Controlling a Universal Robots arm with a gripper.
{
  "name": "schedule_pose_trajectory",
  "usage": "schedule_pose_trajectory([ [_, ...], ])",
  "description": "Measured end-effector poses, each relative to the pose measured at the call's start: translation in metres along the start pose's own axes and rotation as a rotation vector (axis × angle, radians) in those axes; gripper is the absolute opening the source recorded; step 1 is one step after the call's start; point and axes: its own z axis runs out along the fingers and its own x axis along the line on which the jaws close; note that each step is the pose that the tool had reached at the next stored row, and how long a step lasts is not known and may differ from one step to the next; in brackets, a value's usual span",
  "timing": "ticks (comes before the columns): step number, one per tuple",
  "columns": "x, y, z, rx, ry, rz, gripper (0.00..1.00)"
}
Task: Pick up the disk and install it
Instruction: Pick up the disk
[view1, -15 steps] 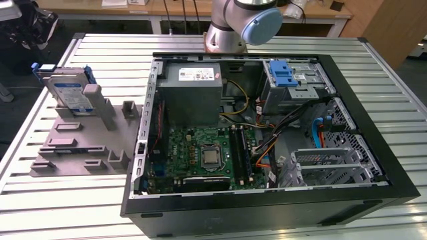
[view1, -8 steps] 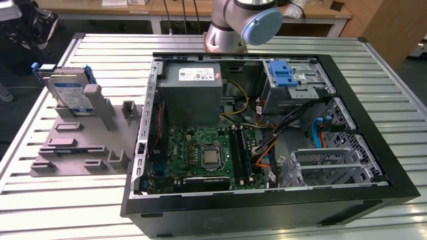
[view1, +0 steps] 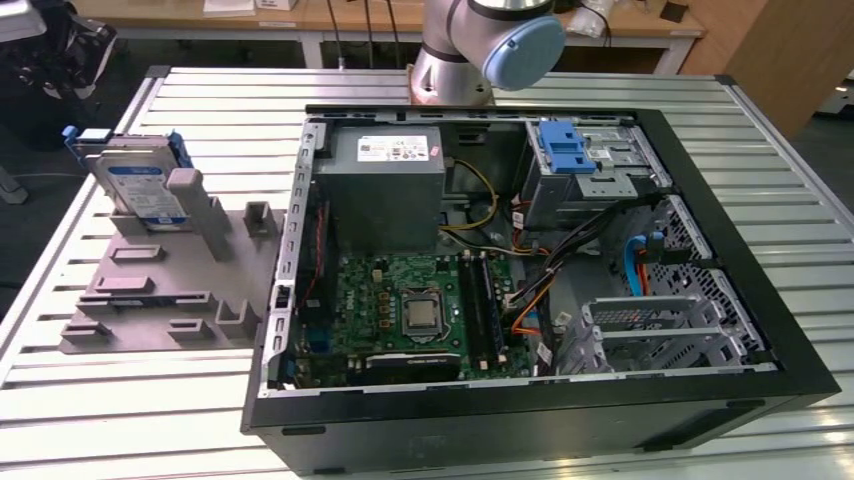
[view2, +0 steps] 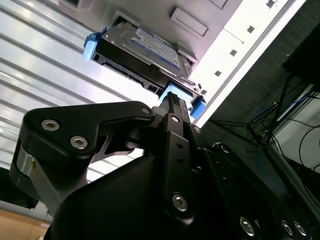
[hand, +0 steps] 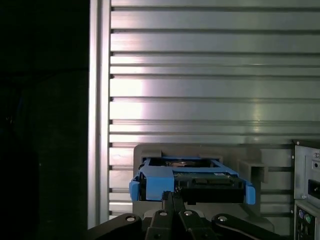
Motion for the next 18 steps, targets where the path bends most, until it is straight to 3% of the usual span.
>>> schedule_pose_trajectory([
  [8, 0.0008, 0.0, 0.0, 0.001, 0.001, -0.06, 0.11],
  [18, 0.0008, 0.0, 0.0, 0.0011, 0.0011, -0.071, 0.11],
])
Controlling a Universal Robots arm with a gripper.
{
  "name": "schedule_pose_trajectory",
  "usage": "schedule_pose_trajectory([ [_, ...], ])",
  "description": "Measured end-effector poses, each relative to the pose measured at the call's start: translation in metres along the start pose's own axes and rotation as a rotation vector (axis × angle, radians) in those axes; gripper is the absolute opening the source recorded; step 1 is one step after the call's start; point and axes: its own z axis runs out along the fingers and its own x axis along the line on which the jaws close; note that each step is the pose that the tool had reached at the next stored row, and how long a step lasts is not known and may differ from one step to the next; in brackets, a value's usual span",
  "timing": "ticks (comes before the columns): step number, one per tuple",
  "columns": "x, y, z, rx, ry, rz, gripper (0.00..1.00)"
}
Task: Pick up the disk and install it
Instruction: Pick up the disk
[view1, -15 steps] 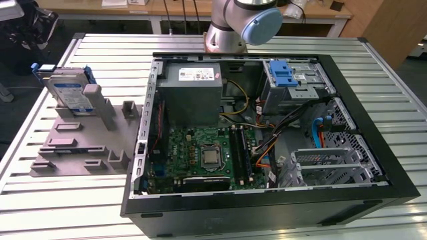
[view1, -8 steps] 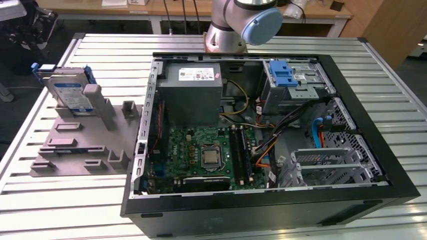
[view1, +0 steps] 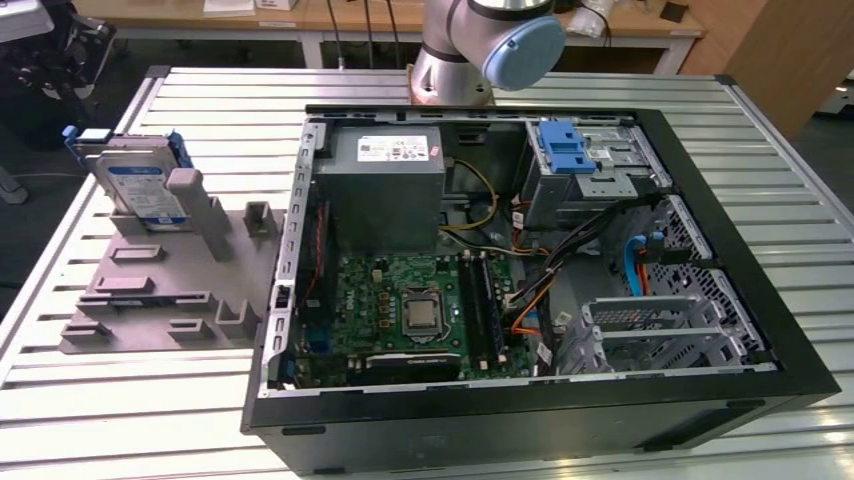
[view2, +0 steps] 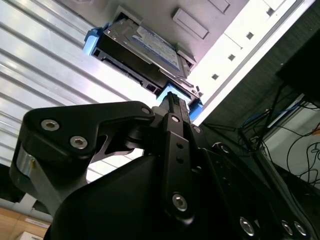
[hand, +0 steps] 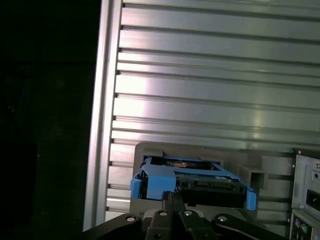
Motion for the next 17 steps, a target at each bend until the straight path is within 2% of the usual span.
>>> schedule_pose_trajectory([
  [17, 0.0, 0.0, 0.0, 0.0005, 0.0007, -0.057, 0.11],
])
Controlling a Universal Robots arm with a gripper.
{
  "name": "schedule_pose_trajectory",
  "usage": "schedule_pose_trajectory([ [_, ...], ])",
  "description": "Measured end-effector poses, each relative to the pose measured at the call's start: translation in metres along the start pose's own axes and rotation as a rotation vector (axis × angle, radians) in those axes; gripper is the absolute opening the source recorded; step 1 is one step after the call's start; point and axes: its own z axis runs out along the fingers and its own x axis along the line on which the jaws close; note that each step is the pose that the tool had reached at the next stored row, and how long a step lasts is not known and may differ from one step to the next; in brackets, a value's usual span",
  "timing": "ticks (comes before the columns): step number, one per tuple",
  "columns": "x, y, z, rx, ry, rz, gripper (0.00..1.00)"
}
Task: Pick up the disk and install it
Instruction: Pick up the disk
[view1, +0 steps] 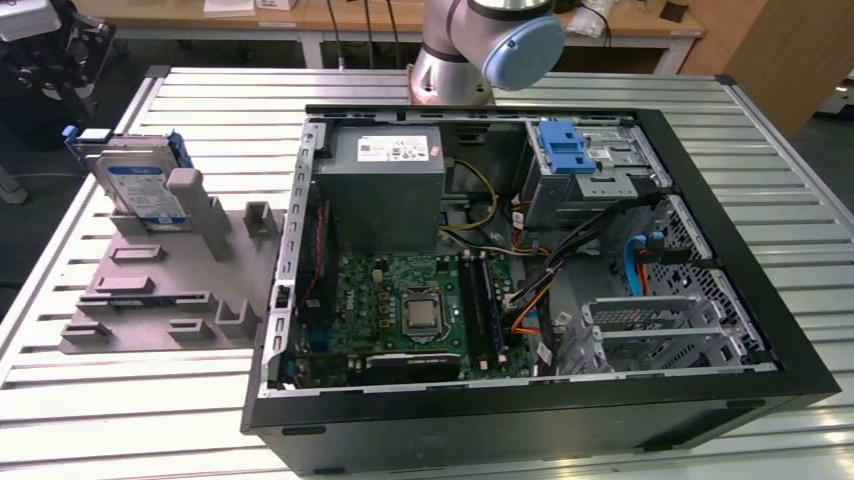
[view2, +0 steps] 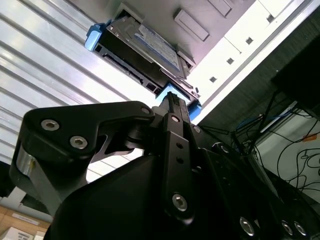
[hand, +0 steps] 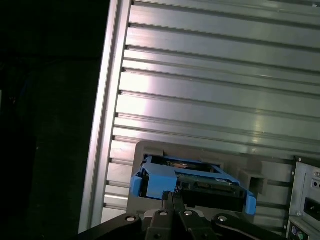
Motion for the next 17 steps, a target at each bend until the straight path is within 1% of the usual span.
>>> schedule_pose_trajectory([
  [17, 0.0, 0.0, 0.0, 0.0005, 0.0008, -0.054, 0.11],
])
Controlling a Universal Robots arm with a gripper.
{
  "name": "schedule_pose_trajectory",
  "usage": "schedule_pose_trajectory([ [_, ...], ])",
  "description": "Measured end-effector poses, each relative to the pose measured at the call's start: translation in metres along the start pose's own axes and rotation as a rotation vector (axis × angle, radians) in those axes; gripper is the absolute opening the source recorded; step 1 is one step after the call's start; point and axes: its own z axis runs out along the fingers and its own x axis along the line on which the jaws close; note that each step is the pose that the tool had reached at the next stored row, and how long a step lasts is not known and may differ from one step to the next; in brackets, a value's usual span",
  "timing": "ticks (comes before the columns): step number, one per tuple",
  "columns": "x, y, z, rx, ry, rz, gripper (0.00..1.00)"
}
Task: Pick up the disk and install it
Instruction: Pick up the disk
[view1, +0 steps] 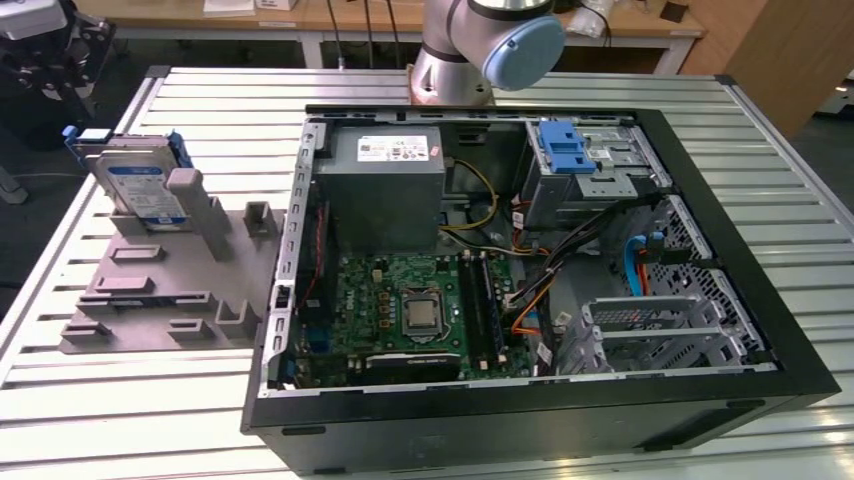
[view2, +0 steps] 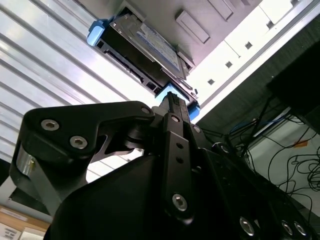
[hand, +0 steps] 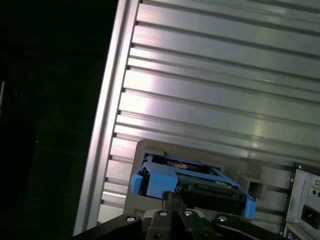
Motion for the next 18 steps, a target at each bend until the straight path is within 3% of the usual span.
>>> schedule_pose_trajectory([
  [18, 0.0, 0.0, 0.0, 0.0005, 0.0009, -0.058, 0.11],
])
